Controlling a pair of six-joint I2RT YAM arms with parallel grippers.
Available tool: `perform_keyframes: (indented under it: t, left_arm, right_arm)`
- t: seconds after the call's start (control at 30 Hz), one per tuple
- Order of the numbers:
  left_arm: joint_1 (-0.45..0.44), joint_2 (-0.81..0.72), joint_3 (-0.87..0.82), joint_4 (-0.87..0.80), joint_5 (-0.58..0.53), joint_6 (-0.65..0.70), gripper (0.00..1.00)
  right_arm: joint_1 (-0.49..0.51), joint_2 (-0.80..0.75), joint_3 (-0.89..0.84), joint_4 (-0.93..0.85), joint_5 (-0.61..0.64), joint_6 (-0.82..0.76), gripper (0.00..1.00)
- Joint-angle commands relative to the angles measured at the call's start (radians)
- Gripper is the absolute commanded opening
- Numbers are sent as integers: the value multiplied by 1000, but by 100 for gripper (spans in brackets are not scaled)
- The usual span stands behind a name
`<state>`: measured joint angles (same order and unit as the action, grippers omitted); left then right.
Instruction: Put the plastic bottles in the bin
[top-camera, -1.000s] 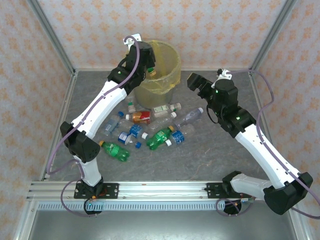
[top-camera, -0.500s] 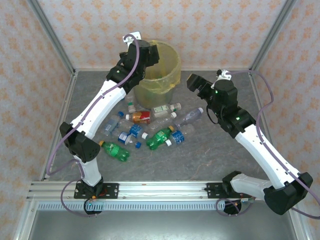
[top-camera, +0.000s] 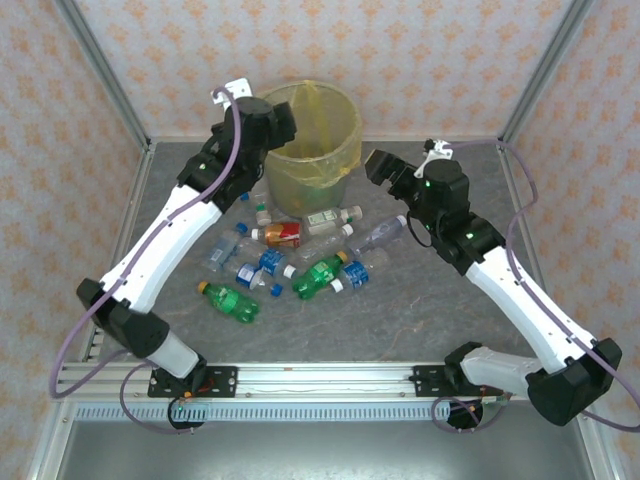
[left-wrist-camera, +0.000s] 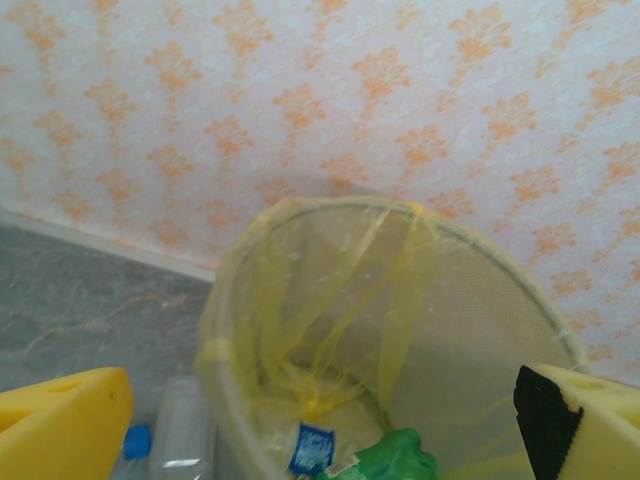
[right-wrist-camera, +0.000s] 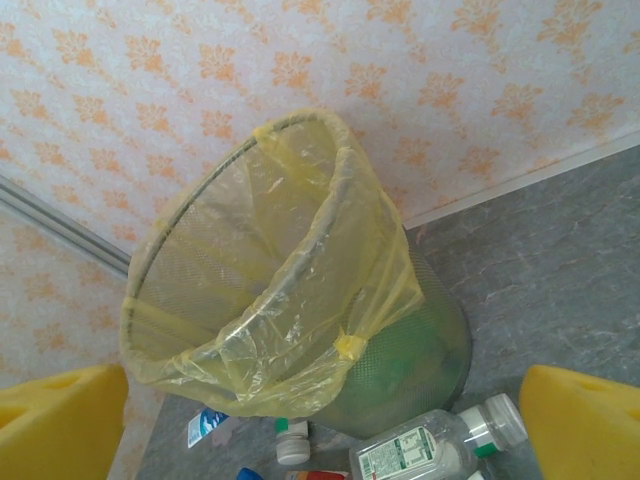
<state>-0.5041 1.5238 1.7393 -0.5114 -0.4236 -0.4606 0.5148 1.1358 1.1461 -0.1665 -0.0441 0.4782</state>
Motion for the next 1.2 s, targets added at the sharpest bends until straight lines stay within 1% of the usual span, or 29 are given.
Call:
perform_keyframes:
  t: [0.0,0.07,0.1,0.2,0.33,0.4,0.67,0.87,1.07,1.17]
  left_arm:
    - [1,-91,-127,-12,-45,-79,99]
    - [4,-153,-211,-17,-56,-119,99]
    - [7,-185,-253,-19,-57,-166,99]
    - [24,-279,-377,-42,-56,-239,99]
    - [57,-394,-512,-107,-50,-362,99]
    - [78,-445,-580,-137,-30,-432,97]
    - [135,-589,-848,-245,121,-691,95]
    - [164,-669,-1009,-283,244,-808,94]
    - [170,-717,-1159,-249,365,-921,91]
    - [170,-729,-1238,-203,436,-959,90]
  right_arm:
    - [11,18,-4,53,-35,-4,100]
    - [15,29,1,60,-43,-3,100]
    - [17,36,3,63,-49,-4,100]
    - [24,41,4,81,-69,-6,100]
    - [34,75,8,106,-90,-19,100]
    - [38,87,14,111,-94,-25,100]
    - [47,139,41,126,-123,-34,100]
    - [58,159,53,131,-139,-45,100]
    - [63,164,53,134,-143,-47,100]
    - [62,161,49,136,-143,-46,100]
